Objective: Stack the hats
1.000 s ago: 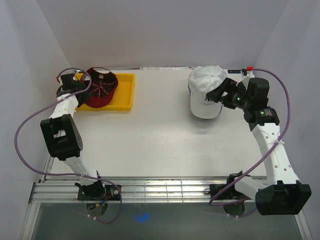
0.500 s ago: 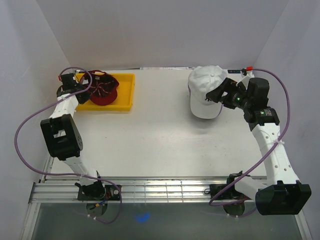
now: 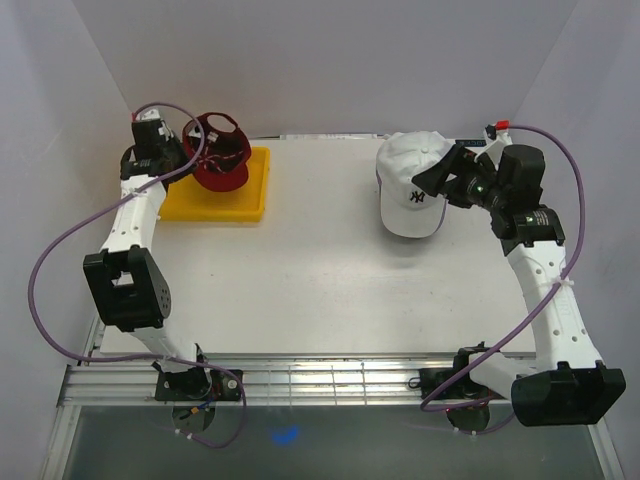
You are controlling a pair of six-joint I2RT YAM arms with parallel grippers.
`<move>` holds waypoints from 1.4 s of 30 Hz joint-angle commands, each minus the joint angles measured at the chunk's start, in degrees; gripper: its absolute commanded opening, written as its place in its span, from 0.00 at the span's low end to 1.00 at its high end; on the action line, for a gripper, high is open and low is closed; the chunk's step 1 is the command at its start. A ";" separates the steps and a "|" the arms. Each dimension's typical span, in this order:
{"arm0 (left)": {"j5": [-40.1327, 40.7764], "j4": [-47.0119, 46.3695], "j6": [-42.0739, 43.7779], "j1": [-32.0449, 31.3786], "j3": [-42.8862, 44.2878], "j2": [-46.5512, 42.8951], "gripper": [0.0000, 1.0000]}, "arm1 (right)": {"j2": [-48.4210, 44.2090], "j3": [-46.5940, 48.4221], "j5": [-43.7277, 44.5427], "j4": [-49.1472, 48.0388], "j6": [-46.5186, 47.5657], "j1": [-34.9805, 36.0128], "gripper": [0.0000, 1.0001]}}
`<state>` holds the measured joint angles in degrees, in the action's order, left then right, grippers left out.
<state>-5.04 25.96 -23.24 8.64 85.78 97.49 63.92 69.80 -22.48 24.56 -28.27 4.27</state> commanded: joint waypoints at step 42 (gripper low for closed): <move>10.92 -1.87 5.93 -35.63 -21.26 -33.24 0.00 | 36.88 34.08 7.27 -0.82 -17.78 35.01 0.75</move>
<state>6.59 26.55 -16.21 -26.04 66.39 66.08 99.44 101.16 -16.58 26.44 -43.31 38.65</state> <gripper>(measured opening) 0.028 0.751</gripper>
